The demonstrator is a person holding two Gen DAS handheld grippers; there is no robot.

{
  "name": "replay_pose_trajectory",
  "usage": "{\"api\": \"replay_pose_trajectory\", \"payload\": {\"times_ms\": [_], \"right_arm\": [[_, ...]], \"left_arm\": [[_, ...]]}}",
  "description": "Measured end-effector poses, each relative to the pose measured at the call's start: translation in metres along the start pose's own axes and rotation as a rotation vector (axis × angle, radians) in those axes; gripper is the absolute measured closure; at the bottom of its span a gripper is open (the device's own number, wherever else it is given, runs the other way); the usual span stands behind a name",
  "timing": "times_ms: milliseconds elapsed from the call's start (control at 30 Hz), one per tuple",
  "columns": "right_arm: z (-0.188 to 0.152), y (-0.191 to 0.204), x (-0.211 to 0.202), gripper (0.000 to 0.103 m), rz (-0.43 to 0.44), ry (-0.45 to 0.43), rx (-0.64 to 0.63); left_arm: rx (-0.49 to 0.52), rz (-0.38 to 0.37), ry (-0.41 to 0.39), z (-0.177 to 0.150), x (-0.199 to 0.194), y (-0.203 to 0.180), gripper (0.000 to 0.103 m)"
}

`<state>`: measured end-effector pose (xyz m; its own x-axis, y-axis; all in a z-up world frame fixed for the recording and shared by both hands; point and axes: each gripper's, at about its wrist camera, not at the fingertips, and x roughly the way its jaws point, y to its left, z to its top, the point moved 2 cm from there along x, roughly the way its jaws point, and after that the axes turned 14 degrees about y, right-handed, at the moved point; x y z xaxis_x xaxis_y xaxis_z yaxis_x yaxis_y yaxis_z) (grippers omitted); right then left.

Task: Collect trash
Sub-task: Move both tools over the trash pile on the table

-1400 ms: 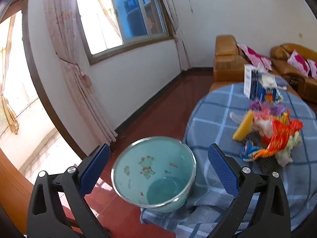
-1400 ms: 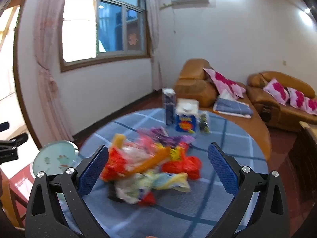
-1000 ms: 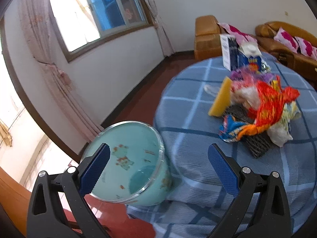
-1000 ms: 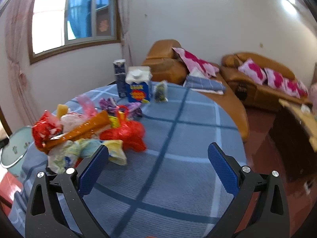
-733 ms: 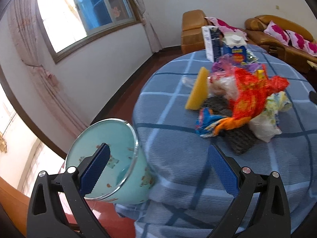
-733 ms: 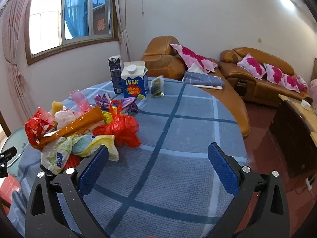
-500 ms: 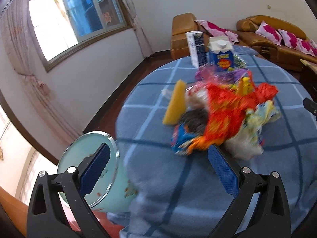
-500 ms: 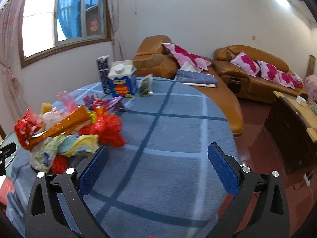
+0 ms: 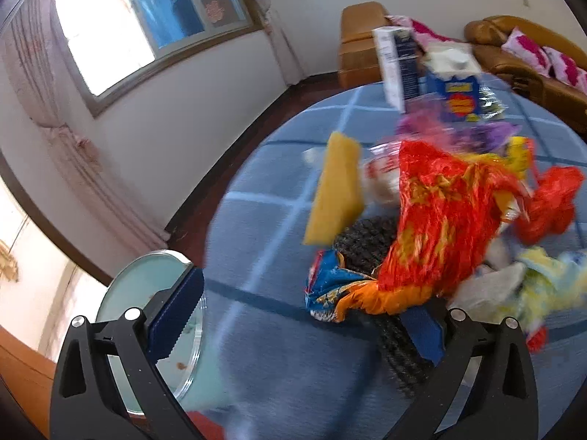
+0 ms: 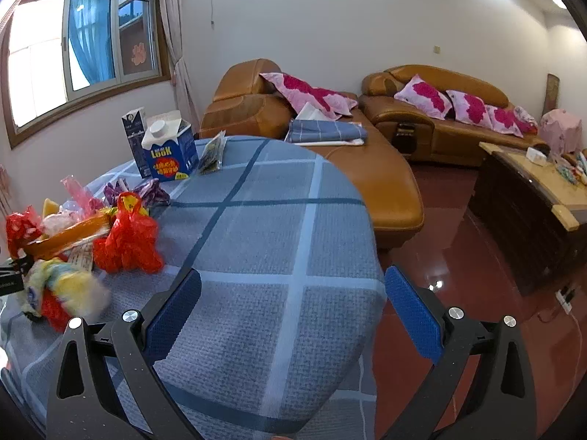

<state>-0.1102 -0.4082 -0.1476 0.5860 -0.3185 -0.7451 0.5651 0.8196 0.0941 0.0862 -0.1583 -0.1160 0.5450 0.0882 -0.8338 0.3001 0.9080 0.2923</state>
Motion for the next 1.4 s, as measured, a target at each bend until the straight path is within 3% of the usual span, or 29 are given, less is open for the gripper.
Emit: {"api": "replay_pose_trajectory", "payload": {"times_ms": [233, 533, 633, 733, 833, 967, 1033, 1200, 1400], "right_arm": [[-0.006, 0.011, 0.003, 0.005, 0.013, 0.011, -0.038], [-0.006, 0.018, 0.0, 0.005, 0.01, 0.001, -0.051], [-0.006, 0.02, 0.001, 0.005, 0.008, 0.002, -0.058], [-0.008, 0.025, 0.003, 0.005, 0.014, 0.009, -0.067], [-0.009, 0.028, 0.004, 0.005, 0.012, 0.012, -0.082], [-0.007, 0.024, 0.0, 0.005, 0.004, -0.01, -0.072], [-0.006, 0.02, -0.002, 0.005, 0.007, -0.016, -0.06], [-0.008, 0.024, 0.0, 0.005, 0.023, -0.015, -0.059], [-0.012, 0.045, -0.005, 0.005, 0.011, -0.03, -0.132]], "left_arm": [[0.008, -0.014, -0.026, -0.011, -0.012, 0.031, 0.006], [0.035, -0.055, -0.02, -0.024, -0.023, 0.031, 0.006], [0.029, -0.092, -0.061, -0.015, -0.04, 0.027, 0.006], [0.031, -0.073, -0.111, 0.007, -0.053, 0.016, 0.006], [0.023, -0.112, -0.119, 0.022, -0.06, 0.008, 0.006], [0.027, -0.109, -0.171, 0.018, -0.073, 0.012, 0.006], [0.005, -0.12, -0.164, 0.012, -0.073, 0.027, 0.006], [-0.076, -0.031, -0.093, -0.002, -0.042, 0.083, 0.006], [-0.077, -0.078, -0.036, -0.013, -0.015, 0.092, 0.007]]}}
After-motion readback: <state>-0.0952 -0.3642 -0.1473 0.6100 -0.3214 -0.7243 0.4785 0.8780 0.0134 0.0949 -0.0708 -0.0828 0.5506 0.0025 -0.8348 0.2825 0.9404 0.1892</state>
